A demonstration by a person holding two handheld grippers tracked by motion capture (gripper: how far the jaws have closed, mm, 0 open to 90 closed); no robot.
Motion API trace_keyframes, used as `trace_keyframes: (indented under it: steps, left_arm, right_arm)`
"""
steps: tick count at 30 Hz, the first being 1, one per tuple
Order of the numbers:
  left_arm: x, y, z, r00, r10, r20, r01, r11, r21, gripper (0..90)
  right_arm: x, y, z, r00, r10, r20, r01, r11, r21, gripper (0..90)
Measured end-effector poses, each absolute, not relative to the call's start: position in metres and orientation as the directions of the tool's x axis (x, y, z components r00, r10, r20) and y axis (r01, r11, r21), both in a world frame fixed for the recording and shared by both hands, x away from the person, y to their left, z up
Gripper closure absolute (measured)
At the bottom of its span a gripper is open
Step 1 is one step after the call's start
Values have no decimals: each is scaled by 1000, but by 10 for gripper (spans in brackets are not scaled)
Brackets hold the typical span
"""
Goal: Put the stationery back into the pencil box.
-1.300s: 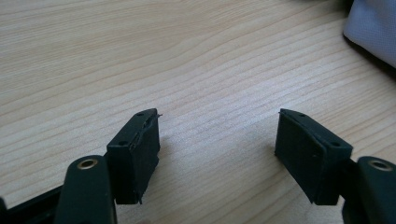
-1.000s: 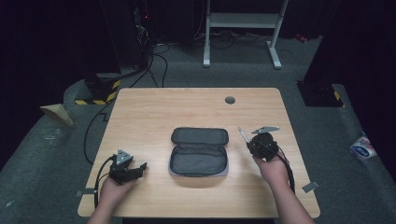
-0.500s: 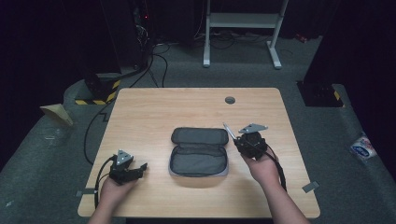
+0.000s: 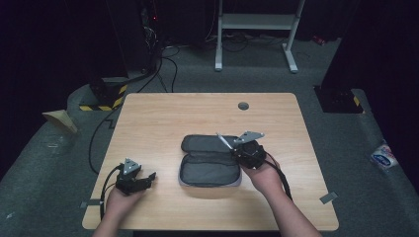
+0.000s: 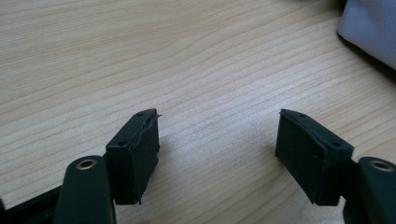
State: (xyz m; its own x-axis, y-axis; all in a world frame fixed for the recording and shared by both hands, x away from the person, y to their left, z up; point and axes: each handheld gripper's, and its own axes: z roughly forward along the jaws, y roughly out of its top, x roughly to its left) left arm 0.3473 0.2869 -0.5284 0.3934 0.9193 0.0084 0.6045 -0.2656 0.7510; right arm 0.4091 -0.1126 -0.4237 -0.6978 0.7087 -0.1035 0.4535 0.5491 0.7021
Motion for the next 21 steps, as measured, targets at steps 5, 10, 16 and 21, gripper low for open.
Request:
trace_keyframes:
  steps: [5,10,16,21]
  left_arm:
    - [347,287,-528,394,919,8,605,-266,751,304]
    - [347,287,-528,395,919,8,604,-267,751,304]
    - [347,287,-529,392,920,4,604,-261,753,304]
    - [347,287,-529,393,919,4,604,-261,753,304]
  right_arm:
    - [406,-94,-425,-740,666,-96,422,571,704,789]
    - [402,-79,-427,-762,639,-103,400,590,702,788]
    - [398,-63,-429,-791,603,-103,371,607,703,788]
    - [393,-53,-429,-808,578,-114,349,625,698,787]
